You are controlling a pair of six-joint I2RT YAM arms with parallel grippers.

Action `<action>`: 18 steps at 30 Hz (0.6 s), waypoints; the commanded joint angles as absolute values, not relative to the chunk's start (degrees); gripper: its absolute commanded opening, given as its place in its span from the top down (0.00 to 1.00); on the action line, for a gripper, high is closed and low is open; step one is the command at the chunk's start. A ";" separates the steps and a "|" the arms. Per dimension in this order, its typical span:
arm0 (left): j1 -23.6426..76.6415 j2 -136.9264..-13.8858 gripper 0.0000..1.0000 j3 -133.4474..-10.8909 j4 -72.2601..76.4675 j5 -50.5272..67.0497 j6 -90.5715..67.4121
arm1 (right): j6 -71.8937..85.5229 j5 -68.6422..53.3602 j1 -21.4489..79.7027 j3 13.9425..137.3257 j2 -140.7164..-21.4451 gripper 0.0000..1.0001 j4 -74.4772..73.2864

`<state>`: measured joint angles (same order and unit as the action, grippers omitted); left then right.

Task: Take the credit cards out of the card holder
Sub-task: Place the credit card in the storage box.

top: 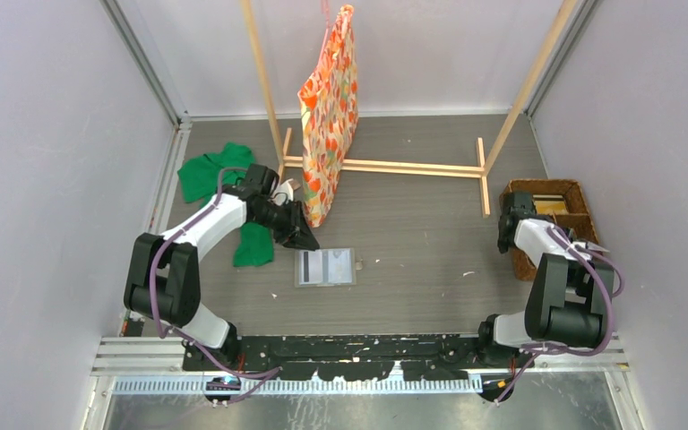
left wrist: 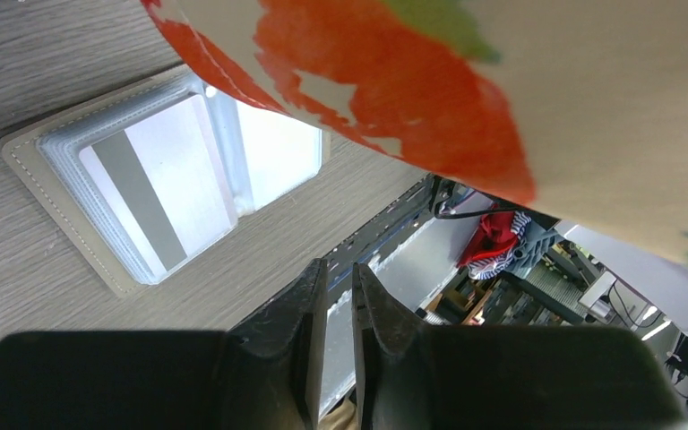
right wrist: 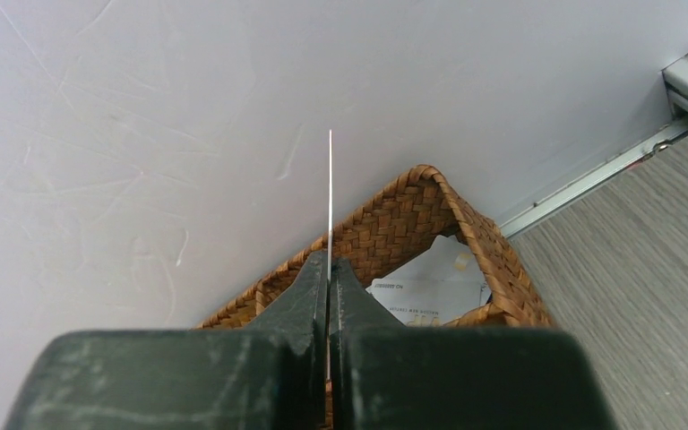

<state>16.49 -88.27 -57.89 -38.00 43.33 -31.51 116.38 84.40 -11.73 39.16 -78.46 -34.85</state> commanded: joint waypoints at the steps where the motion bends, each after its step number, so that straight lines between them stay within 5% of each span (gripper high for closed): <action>1: 16.44 -88.16 0.83 -56.89 -37.34 42.97 -32.29 | 144.41 87.99 -13.02 41.63 -80.98 0.99 -30.86; 18: 16.50 -86.58 0.83 -55.77 -37.10 42.46 -33.42 | 141.75 85.41 -14.98 45.15 -89.37 0.99 -26.27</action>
<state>16.49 -88.27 -56.23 -38.00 42.44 -32.64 116.38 83.92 -14.72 43.62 -88.79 -29.50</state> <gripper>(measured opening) 0.175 0.022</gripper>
